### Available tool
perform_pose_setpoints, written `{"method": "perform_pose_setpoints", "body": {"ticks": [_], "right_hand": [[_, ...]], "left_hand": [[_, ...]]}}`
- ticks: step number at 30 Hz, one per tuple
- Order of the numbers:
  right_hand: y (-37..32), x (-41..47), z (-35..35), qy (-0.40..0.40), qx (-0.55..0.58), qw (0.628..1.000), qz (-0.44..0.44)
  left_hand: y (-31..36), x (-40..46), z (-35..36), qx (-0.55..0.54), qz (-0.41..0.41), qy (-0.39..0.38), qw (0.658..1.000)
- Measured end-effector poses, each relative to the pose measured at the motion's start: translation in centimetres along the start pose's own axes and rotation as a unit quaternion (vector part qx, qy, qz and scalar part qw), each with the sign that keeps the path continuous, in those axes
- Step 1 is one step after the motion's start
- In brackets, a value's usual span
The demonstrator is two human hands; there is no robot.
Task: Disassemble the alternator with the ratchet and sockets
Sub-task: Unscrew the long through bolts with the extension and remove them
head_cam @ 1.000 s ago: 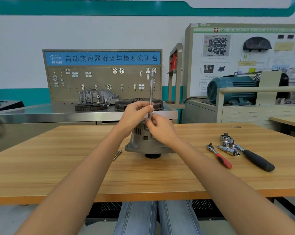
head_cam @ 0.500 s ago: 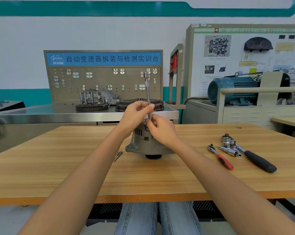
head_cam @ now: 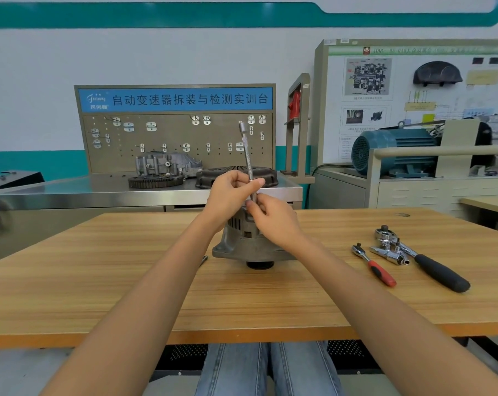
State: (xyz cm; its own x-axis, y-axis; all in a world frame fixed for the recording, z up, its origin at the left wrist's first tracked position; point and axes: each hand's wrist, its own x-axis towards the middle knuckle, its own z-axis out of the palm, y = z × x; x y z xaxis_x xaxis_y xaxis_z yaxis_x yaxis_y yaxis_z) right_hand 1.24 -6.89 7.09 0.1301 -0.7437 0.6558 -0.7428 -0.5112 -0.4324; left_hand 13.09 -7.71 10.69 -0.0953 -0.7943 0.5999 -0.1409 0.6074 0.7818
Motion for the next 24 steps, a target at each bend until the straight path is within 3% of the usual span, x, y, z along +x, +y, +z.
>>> {"method": "perform_pose_setpoints", "body": {"ticks": [8,17,24], "right_hand": [[-0.01,-0.05,-0.02,0.005,0.005,1.0,0.004],[-0.24,-0.39,-0.03,0.015,0.019,1.0,0.012],[0.12,-0.45,0.15,0.024,0.019,1.0,0.001]], "left_hand": [[0.05,-0.48,-0.51,-0.014,0.013,-0.05,0.999],[-0.44,-0.15,-0.26,-0.011,0.013,0.009,1.0],[-0.23,-0.29,-0.4,-0.005,0.025,-0.029,0.999]]}}
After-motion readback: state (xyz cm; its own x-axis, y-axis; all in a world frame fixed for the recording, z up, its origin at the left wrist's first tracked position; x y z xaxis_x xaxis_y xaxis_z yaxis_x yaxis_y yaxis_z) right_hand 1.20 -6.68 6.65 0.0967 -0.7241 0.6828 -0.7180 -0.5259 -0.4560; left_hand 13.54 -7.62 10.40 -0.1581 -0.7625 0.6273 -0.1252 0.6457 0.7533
